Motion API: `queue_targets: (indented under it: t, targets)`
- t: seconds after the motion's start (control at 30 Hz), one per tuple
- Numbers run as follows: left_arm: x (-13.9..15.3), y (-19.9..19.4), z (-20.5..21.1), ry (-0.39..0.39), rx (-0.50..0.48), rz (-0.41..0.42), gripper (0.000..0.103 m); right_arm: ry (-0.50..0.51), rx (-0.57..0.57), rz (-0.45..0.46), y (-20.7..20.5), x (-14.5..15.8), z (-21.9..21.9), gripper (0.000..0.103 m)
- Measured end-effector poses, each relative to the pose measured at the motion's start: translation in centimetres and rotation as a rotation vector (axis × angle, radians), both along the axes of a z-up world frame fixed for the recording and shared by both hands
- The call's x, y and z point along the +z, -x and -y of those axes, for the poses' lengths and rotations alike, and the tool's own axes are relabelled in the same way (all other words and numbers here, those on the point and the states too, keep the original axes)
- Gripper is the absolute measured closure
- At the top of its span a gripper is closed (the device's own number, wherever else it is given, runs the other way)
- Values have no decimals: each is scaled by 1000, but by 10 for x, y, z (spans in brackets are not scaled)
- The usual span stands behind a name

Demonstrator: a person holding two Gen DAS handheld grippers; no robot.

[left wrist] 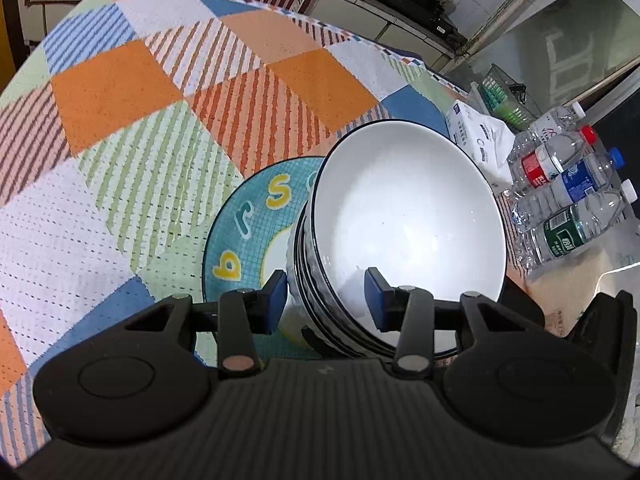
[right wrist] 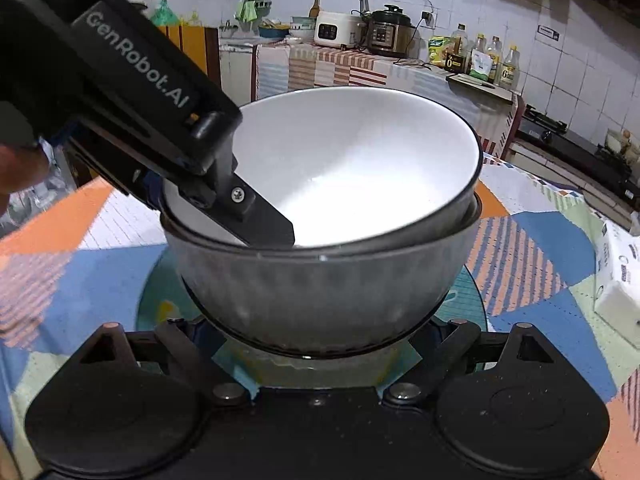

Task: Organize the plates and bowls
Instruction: 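Carry the bowl stack over the egg plate and lower it on, then open both grippers and pull them back from the stack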

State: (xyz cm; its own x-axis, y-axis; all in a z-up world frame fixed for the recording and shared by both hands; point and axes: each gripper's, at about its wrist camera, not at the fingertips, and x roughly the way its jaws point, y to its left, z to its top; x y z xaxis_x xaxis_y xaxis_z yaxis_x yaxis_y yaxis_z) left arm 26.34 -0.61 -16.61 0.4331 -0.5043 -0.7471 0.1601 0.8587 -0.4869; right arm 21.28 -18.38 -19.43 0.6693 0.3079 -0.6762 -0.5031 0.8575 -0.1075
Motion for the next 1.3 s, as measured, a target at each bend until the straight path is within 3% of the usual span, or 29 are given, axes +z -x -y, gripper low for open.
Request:
queue_targets:
  t: [0.17,0.43,0.57,0.8,1.07,1.2,1.3]
  targets:
    - [-7,-3,-2,30,14,-9,63,4,-10,-12,1,-2,4,11]
    - [-3,0,5,-8,32,14,62,-11,-36,-39,-3,-1,5,11]
    - [2,11,8,-40,55,70,60,-26,-94,-77,-1,4,6,11]
    - [32,36,4,-81,69,167,56,-46,-150,-22,42,22,15,11]
    - [78,73,-8,-123,76,238,51,-87,-241,62,77,69,40,10]
    - [101,95,-9,-159,77,280,44,-157,-331,24,80,96,60,9]
    - [115,113,-10,-179,81,299,41,-144,-445,2,84,112,68,8]
